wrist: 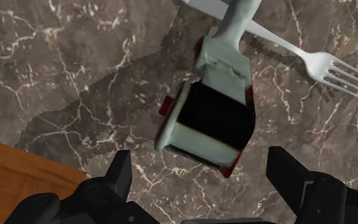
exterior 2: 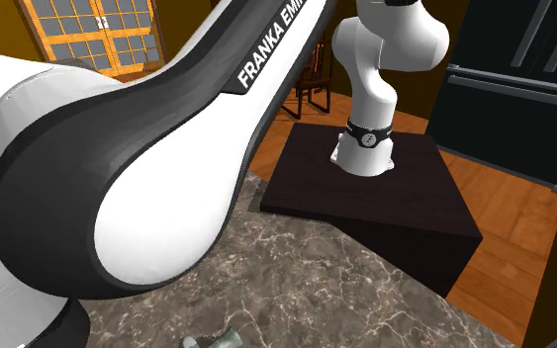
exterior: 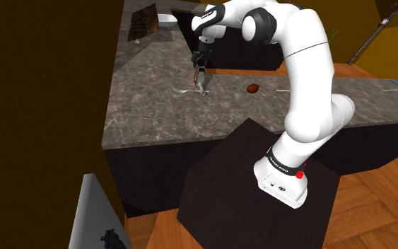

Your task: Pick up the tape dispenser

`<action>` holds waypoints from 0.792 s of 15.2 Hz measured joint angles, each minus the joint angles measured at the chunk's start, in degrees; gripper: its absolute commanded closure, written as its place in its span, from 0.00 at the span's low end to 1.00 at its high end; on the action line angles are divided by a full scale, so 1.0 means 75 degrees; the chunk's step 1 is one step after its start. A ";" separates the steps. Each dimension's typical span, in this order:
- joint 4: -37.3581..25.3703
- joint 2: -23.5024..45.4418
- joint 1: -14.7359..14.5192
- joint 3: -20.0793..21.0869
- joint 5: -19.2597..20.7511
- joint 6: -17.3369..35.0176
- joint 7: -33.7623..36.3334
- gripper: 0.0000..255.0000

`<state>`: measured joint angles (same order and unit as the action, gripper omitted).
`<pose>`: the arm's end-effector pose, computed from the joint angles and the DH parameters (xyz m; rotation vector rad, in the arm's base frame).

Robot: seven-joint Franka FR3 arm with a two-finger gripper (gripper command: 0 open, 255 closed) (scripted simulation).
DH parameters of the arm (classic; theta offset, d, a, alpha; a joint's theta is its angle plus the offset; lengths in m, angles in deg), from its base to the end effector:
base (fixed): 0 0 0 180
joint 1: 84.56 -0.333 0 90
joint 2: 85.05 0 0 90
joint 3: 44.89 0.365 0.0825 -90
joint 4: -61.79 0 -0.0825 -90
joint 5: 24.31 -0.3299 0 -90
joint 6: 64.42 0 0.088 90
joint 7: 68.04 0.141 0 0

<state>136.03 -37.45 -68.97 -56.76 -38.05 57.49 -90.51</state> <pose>0.6806 -0.2877 0.2810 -3.0934 0.2244 -0.0622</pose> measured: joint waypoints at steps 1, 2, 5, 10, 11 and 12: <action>0.0002 0.0067 0.0011 0.0010 -0.0013 0.0069 -0.0016 0.00; 0.0009 0.0103 0.0012 0.0016 -0.0020 0.0112 -0.0019 0.00; -0.0001 0.0140 0.0014 0.0021 -0.0028 0.0157 -0.0020 1.00; -0.0028 0.0158 0.0016 0.0024 -0.0030 0.0160 -0.0019 1.00; -0.0020 0.0153 0.0013 0.0022 -0.0028 0.0164 -0.0017 1.00; -0.0022 0.0155 0.0014 0.0022 -0.0028 0.0162 -0.0017 1.00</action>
<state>135.86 -36.29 -68.86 -56.60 -38.27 58.70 -90.64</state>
